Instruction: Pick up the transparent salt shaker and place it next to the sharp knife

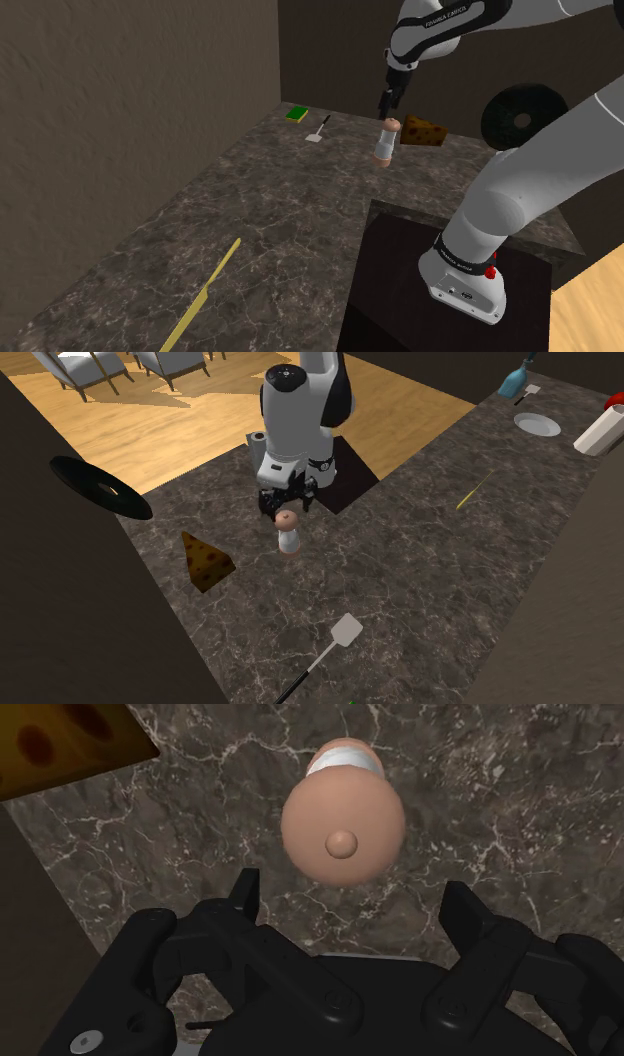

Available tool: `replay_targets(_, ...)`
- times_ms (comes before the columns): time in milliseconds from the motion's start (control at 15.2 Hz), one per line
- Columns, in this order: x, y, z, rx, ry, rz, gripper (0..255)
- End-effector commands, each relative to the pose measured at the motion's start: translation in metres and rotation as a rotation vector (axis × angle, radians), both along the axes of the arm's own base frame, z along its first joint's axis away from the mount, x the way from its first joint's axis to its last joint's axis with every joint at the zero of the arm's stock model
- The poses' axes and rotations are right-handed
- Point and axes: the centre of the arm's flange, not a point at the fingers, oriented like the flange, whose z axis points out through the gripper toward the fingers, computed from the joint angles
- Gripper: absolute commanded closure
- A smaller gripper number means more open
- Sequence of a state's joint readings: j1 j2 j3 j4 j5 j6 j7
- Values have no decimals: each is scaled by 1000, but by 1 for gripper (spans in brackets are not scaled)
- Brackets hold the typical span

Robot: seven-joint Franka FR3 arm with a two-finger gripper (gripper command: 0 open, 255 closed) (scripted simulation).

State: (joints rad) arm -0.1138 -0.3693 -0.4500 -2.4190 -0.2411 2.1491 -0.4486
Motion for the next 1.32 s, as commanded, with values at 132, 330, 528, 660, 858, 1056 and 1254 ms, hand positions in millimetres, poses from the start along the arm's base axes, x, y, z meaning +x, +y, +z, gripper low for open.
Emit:
replay_targets(132,1,-5,-22,-1,1,2,0)
replay_targets(330,2,-6,-41,-1,1,2,0)
replay_targets(528,2,-6,-41,-1,1,2,0)
replay_targets(660,2,-6,-41,-1,1,2,0)
replay_targets(858,2,-6,-41,-1,1,2,0)
replay_targets(1056,2,-6,-41,-1,1,2,255)
replay_targets(1254,2,-6,-41,-1,1,2,255)
